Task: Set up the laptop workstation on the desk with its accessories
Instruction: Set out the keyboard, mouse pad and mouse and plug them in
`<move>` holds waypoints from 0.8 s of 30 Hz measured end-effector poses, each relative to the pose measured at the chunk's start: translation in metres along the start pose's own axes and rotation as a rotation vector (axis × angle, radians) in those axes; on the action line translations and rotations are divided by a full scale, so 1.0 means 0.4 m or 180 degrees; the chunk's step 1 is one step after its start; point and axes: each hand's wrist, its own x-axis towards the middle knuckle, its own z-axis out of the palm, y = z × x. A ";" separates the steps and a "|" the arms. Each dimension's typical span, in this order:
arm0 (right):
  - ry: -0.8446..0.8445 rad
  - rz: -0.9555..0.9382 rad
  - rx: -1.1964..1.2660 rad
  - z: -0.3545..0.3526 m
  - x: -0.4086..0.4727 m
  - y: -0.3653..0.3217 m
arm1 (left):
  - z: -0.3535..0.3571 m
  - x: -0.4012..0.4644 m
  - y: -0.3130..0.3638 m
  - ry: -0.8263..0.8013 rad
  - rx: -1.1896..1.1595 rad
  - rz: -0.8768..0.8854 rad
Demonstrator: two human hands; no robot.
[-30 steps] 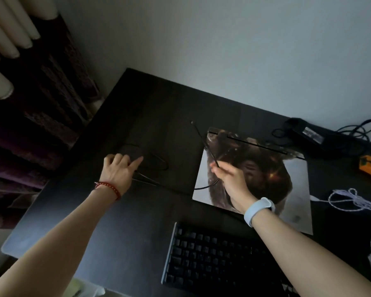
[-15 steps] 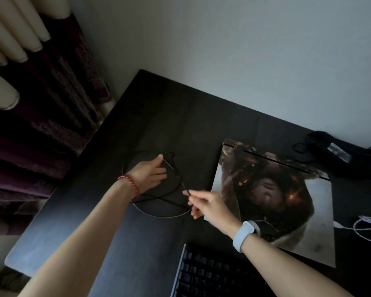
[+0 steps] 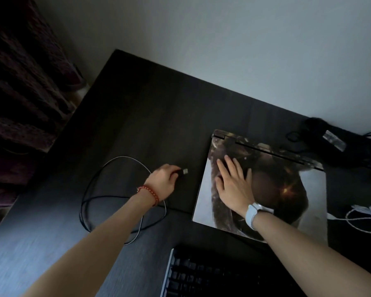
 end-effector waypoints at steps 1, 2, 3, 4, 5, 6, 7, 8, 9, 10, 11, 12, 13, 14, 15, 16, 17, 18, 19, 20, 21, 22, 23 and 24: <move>-0.0025 -0.0011 -0.0080 0.008 0.003 0.006 | 0.015 -0.003 0.000 -0.0028 -0.0026 0.0079; -0.0020 -0.0029 -0.0124 0.016 0.004 0.007 | 0.027 -0.003 -0.001 -0.0049 -0.0034 0.0172; 0.0006 -0.0034 -0.0136 0.022 0.003 0.006 | 0.039 0.000 -0.004 -0.0063 0.0001 0.0277; 0.0046 -0.0021 -0.0136 0.030 0.002 0.005 | 0.051 0.006 -0.008 -0.0079 0.0055 0.0361; 0.0096 -0.0007 -0.0148 0.038 0.001 0.005 | 0.061 0.010 -0.009 -0.0090 0.0094 0.0392; 0.0152 0.0006 -0.0167 0.045 0.000 0.005 | 0.069 0.012 -0.009 -0.0083 0.0101 0.0398; 0.0208 0.0023 -0.0179 0.051 -0.001 0.006 | 0.076 0.013 -0.009 -0.0049 0.0106 0.0425; 0.0253 0.0043 -0.0186 0.055 -0.001 0.006 | 0.083 0.015 -0.011 0.0001 0.0149 0.0499; 0.0279 0.0070 -0.0197 0.060 0.000 0.004 | 0.090 0.015 -0.012 0.0079 0.0252 0.0618; 0.0311 0.0104 -0.0210 0.063 0.000 0.002 | 0.094 0.011 -0.013 0.0194 0.0386 0.0762; 0.0355 0.0133 -0.0218 0.064 -0.001 -0.001 | 0.094 0.008 -0.014 0.0332 0.0509 0.0912; 0.0396 0.0148 -0.0227 0.067 -0.002 -0.004 | 0.095 0.006 -0.016 0.0467 0.0600 0.1039; 0.0439 0.0153 -0.0238 0.070 -0.003 -0.006 | 0.096 0.006 -0.018 0.0586 0.0674 0.1130; 0.0485 0.0154 -0.0246 0.071 -0.003 -0.007 | 0.096 0.007 -0.019 0.0682 0.0741 0.1188; 0.0525 0.0154 -0.0249 0.072 -0.004 -0.007 | 0.096 0.009 -0.020 0.0750 0.0785 0.1225; 0.0552 0.0151 -0.0253 0.074 -0.004 -0.008 | 0.096 0.014 -0.022 0.0782 0.0806 0.1251; 0.0577 0.0147 -0.0257 0.076 -0.004 -0.009 | 0.096 0.018 -0.023 0.0791 0.0811 0.1273; 0.0606 0.0144 -0.0261 0.077 -0.006 -0.009 | 0.096 0.021 -0.022 0.0790 0.0810 0.1298; 0.0627 0.0145 -0.0264 0.077 -0.006 -0.010 | 0.096 0.024 -0.023 0.0782 0.0803 0.1314; 0.0638 0.0148 -0.0266 0.078 -0.005 -0.011 | 0.094 0.028 -0.023 0.0763 0.0792 0.1313; 0.0644 0.0151 -0.0266 0.077 -0.004 -0.011 | 0.092 0.031 -0.022 0.0742 0.0779 0.1304; 0.0641 0.0156 -0.0264 0.076 -0.004 -0.012 | 0.091 0.035 -0.020 0.0728 0.0761 0.1293; 0.0631 0.0160 -0.0263 0.076 -0.003 -0.013 | 0.090 0.039 -0.020 0.0716 0.0740 0.1278; 0.0621 0.0160 -0.0267 0.075 -0.002 -0.014 | 0.088 0.043 -0.018 0.0696 0.0723 0.1262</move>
